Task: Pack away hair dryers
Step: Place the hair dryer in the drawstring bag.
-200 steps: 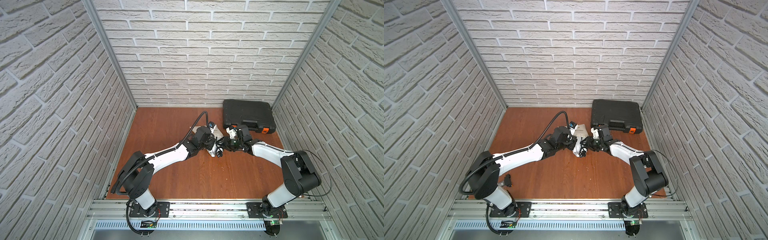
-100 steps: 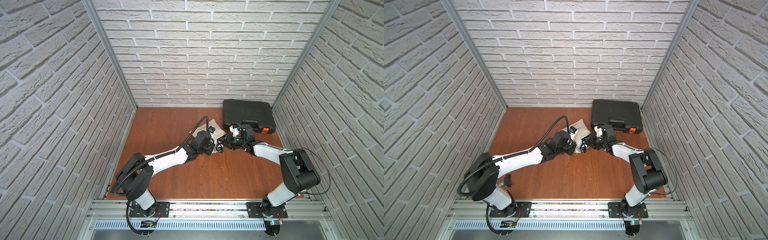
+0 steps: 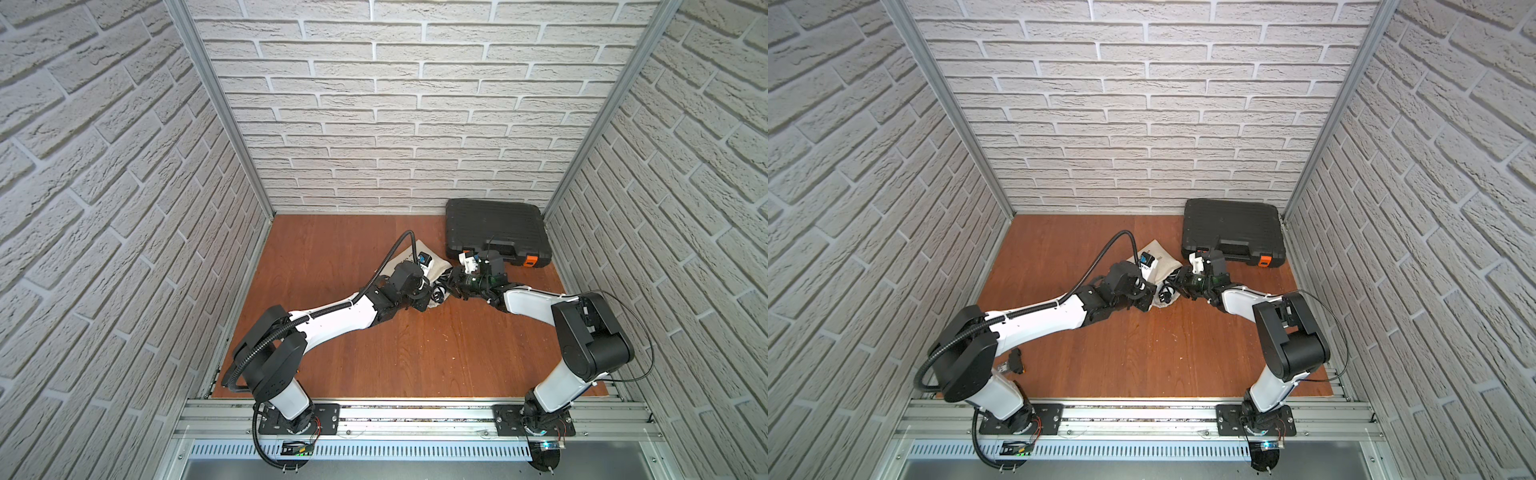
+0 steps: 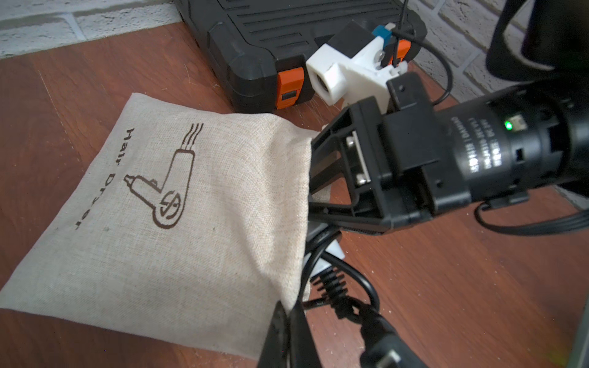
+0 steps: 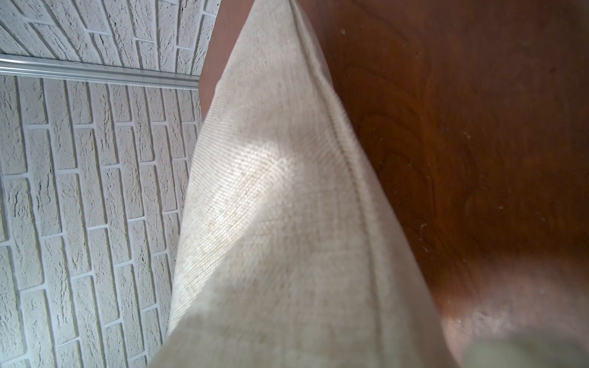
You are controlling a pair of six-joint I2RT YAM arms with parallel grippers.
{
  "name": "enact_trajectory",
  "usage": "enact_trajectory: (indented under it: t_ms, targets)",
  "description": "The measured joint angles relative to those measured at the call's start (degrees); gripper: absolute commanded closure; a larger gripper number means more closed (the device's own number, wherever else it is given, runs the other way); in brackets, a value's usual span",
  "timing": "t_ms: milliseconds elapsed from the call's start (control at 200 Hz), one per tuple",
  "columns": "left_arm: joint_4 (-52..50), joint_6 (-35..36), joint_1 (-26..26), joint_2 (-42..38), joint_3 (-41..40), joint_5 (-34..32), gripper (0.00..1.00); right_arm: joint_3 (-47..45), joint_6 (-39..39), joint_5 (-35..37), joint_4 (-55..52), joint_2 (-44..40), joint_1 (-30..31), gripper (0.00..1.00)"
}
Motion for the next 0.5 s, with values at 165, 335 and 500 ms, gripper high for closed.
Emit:
enact_trajectory:
  t_ms: [165, 335, 500]
  targets:
    - [0.81, -1.79, 1.53, -0.92, 0.00, 2.16, 1.00, 0.57, -4.09, 2.34, -5.11, -0.28, 0.04, 0.97]
    - [1.29, -2.75, 2.84, -1.20, 0.02, 4.44, 1.00, 6.19, -11.69, 4.57, -13.75, -0.33, 2.34, 0.97]
    - [2.29, -2.86, 3.61, -1.20, 0.96, 6.58, 1.00, 9.49, -17.84, 3.08, -16.76, -0.33, 4.96, 0.97]
